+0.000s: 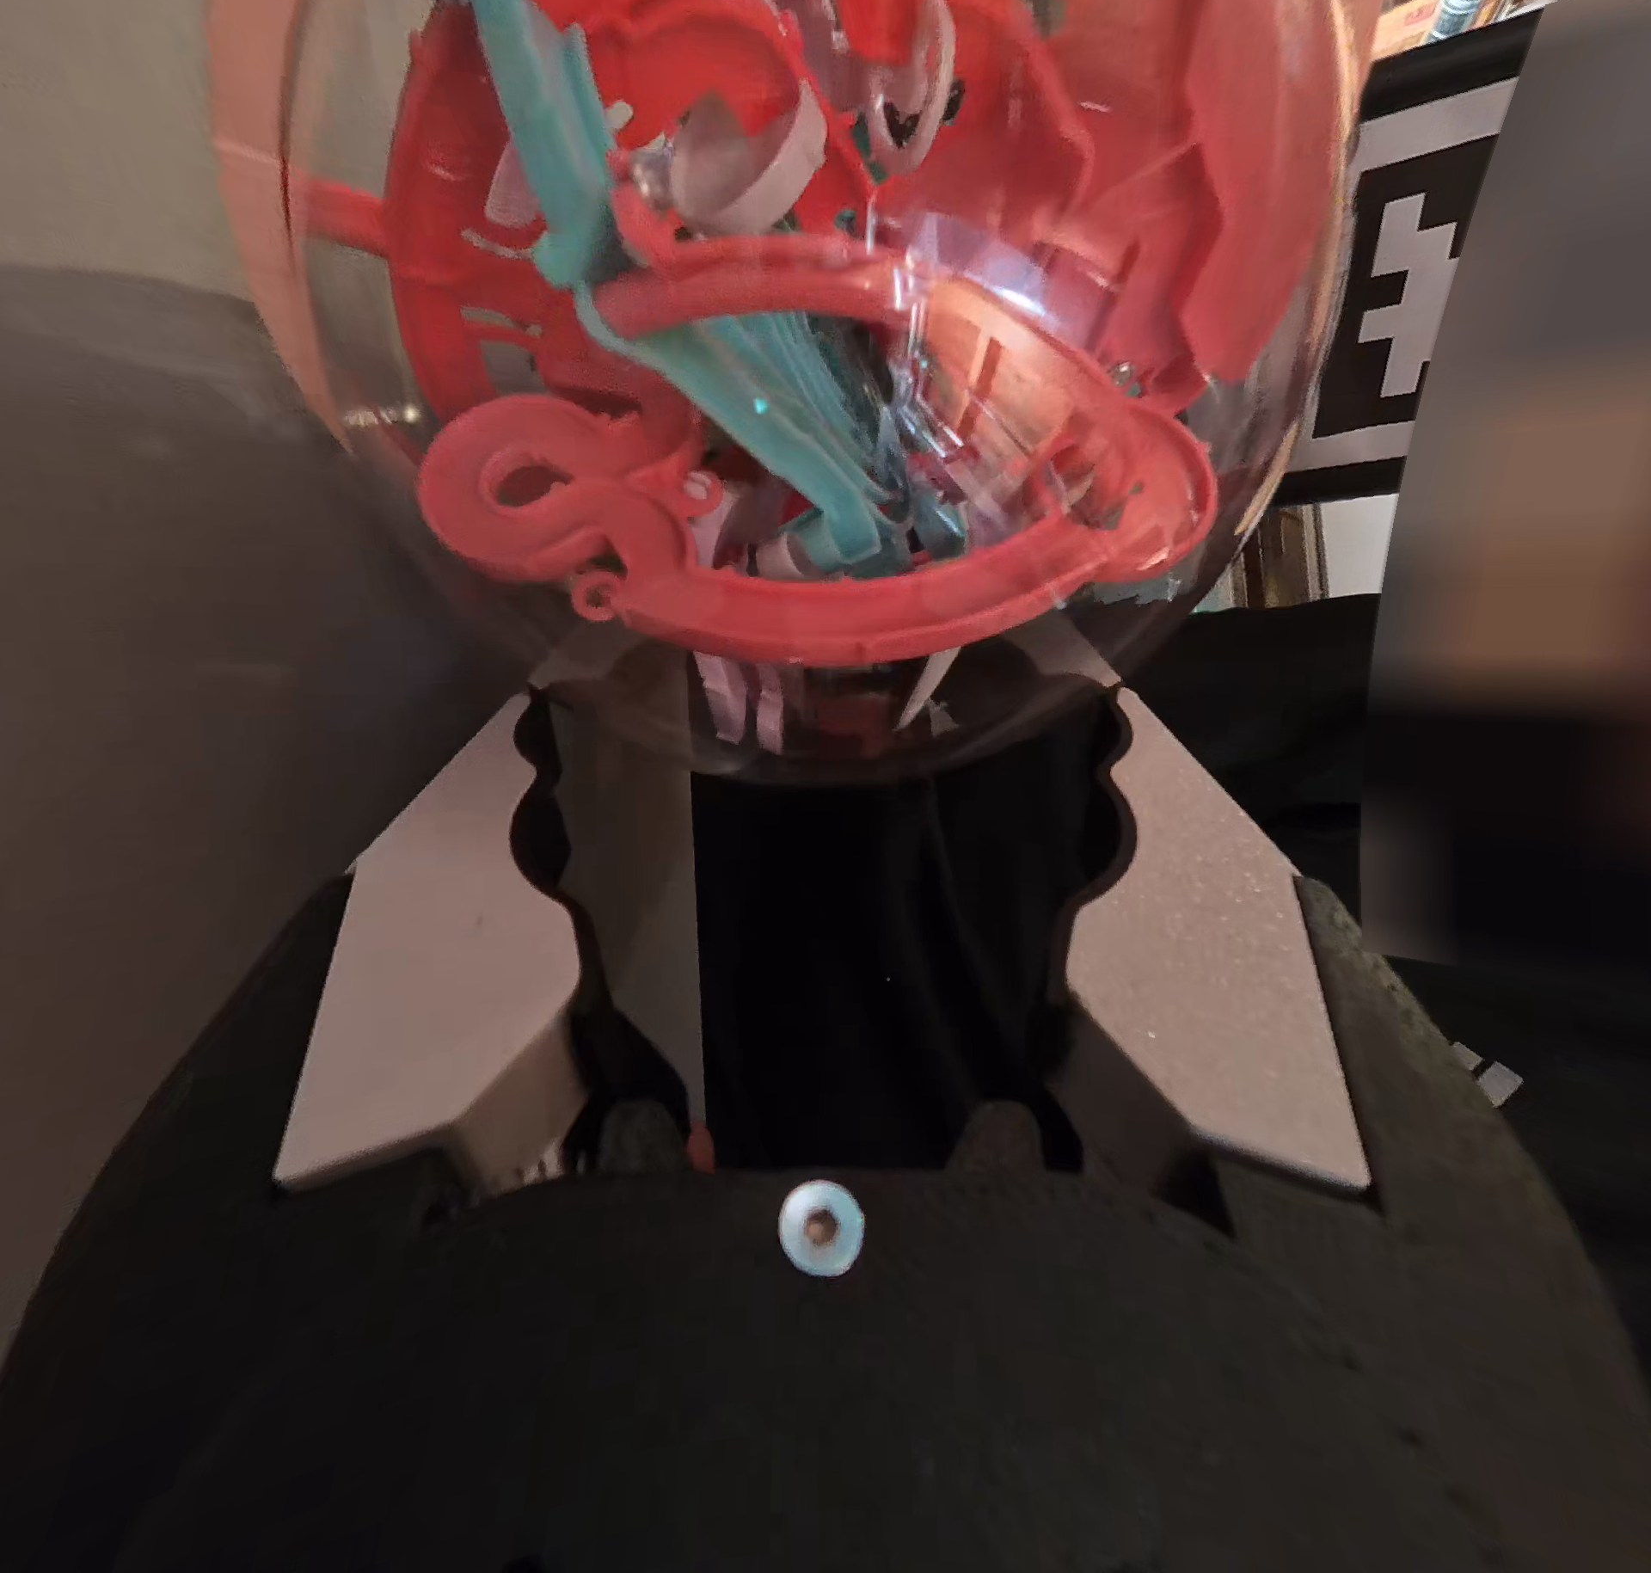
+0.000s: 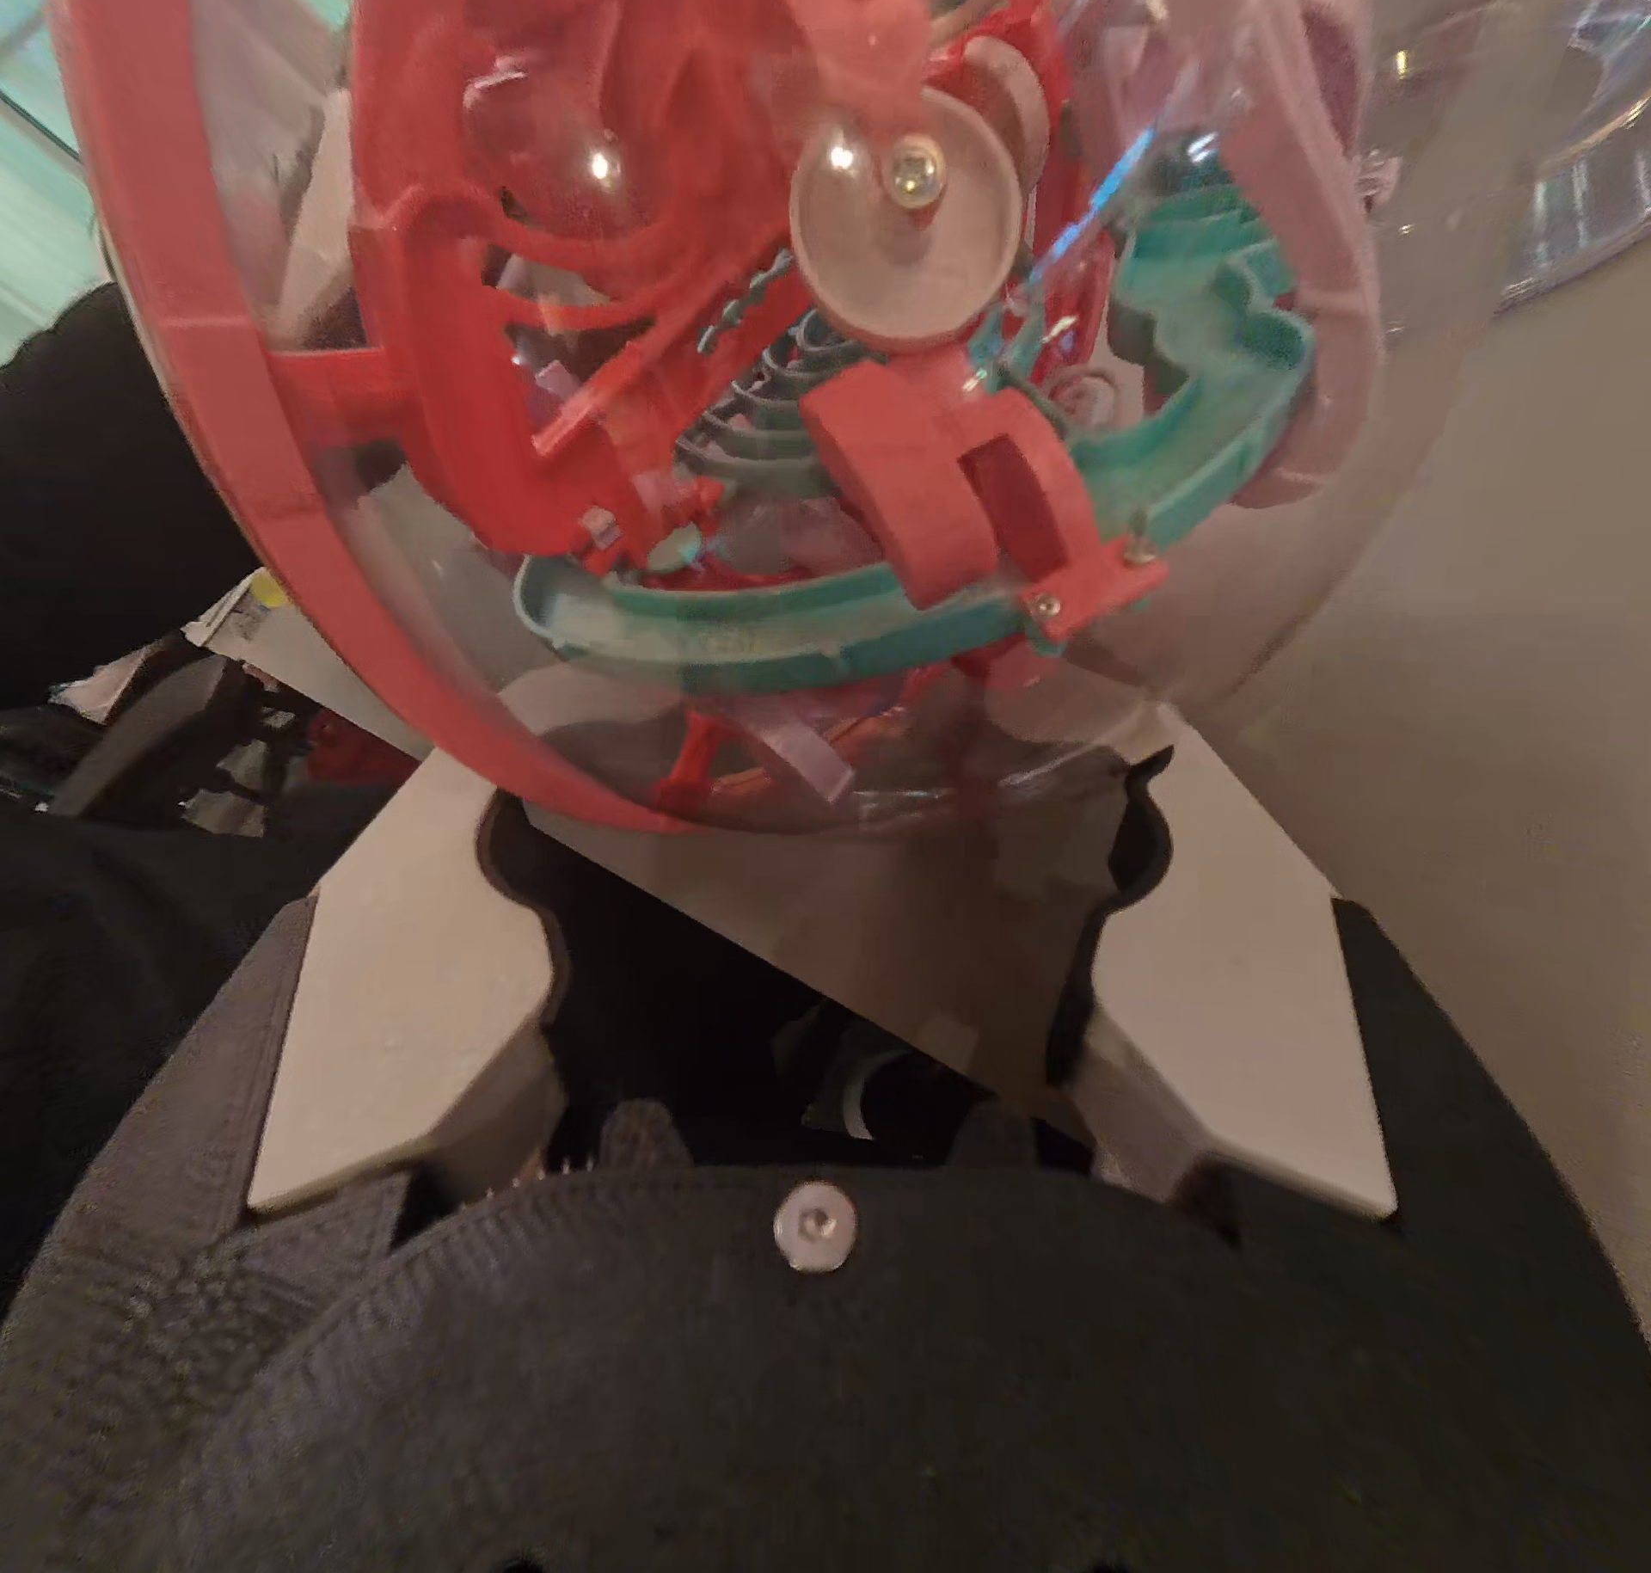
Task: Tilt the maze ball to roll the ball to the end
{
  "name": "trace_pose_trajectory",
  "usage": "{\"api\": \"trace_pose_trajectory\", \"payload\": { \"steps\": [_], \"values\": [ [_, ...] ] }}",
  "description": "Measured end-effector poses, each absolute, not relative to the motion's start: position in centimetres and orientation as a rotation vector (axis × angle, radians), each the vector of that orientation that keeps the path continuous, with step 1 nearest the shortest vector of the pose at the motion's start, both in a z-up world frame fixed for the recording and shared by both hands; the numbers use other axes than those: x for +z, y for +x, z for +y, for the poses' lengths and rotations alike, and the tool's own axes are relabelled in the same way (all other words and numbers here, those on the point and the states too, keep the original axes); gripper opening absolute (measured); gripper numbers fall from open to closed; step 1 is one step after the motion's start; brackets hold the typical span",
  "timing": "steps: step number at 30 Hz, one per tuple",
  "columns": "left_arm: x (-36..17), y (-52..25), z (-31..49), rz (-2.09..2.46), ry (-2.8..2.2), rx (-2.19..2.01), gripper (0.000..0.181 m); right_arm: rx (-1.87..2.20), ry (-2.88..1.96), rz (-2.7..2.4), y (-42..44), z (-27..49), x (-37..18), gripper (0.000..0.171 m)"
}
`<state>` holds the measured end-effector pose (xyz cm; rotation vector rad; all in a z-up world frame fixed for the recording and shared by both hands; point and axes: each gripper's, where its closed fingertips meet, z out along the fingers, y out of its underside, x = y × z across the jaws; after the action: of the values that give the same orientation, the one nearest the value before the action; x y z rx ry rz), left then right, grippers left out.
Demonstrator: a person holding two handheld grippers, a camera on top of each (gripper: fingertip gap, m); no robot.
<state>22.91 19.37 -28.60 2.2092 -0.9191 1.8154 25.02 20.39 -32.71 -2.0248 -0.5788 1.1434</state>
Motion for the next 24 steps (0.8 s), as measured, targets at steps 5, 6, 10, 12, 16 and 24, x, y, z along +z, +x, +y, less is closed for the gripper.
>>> {"api": "trace_pose_trajectory", "payload": {
  "steps": [5,6,10,12,16,24],
  "values": [
    [-28.7,22.9,19.6,-0.892,2.213,1.837,0.113,1.092,-2.070,-0.591,25.2,20.4,-33.2,0.130],
    [-28.9,22.8,19.7,-0.886,2.216,1.837,0.112,1.074,-2.088,-0.598,25.3,20.3,-33.4,0.129],
    [-29.2,22.7,20.1,-0.854,2.231,1.851,0.111,1.068,-2.119,-0.574,25.6,20.4,-33.6,0.125],
    [-29.3,22.6,20.3,-0.845,2.243,1.860,0.110,1.047,-2.131,-0.578,25.7,20.4,-33.7,0.123],
    [-29.3,22.4,20.4,-0.854,2.266,1.861,0.110,1.029,-2.146,-0.593,25.5,20.3,-33.9,0.122],
    [-29.3,22.3,20.6,-0.863,2.291,1.879,0.108,0.992,-2.126,-0.647,26.3,20.2,-32.9,0.131]
  ]
}}
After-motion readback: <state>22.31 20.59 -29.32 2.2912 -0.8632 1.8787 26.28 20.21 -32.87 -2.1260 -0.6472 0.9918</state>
